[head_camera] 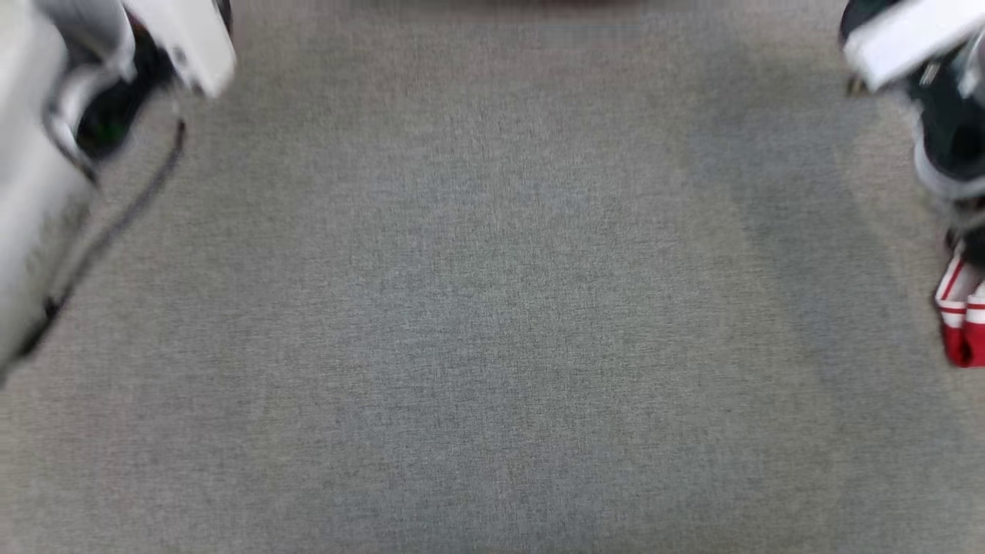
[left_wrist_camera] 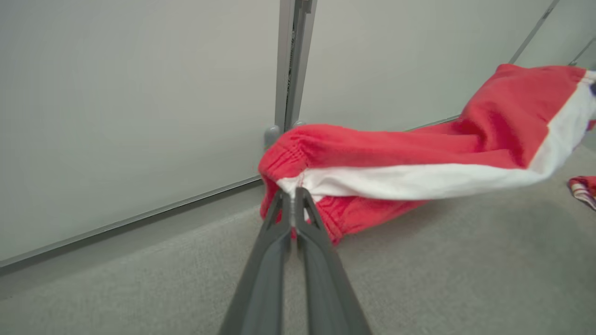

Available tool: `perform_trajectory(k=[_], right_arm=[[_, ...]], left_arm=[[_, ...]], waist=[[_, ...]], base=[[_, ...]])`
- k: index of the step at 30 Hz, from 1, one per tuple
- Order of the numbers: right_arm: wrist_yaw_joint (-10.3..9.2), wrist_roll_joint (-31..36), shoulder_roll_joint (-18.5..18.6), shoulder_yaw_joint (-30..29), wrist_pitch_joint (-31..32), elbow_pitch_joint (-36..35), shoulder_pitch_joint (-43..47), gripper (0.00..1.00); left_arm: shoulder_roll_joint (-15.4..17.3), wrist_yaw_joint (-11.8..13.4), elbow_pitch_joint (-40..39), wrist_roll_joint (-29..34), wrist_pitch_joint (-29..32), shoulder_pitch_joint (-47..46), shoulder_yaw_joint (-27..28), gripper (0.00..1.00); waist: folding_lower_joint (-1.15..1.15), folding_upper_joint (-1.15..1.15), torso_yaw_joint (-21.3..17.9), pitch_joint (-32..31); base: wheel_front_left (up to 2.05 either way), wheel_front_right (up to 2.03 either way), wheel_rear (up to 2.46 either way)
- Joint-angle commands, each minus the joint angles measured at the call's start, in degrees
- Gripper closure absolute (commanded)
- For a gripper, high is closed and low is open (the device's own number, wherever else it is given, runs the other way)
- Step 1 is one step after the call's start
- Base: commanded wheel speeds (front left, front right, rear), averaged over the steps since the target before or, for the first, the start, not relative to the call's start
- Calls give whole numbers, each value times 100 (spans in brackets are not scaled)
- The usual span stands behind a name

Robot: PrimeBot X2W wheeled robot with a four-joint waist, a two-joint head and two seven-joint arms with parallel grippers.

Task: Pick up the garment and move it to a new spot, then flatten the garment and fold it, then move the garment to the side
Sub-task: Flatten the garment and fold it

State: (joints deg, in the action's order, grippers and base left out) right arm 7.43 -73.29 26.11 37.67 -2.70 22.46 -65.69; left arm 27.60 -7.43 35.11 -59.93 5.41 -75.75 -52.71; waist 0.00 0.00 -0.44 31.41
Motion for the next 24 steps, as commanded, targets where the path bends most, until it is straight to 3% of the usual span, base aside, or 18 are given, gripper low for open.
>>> perform_trajectory(k=[1,7,11,24], right_arm=[[12,-64,96,75,-123,-73,282,100],[12,-329,347,500,-413,-400,1505,100],[12,-618,499,606,-619,-570,2338,100],[12,-1210,1401,572,-1003,-1720,4692,100]], left_arm=[[63,-1,-125,-131,-50,301,-76,100],[457,-1,-814,-534,-103,1639,-479,100],[693,181,-1401,-734,-77,2588,-696,100],[1784,1819,-4432,-1356,-91,4929,-1045,100]], waist=[[0,0,1,-263],[0,0,-42,-1165],[0,0,-84,-1809],[0,0,-148,-2823]], base=[[0,0,0],[0,0,0],[0,0,0],[0,0,0]])
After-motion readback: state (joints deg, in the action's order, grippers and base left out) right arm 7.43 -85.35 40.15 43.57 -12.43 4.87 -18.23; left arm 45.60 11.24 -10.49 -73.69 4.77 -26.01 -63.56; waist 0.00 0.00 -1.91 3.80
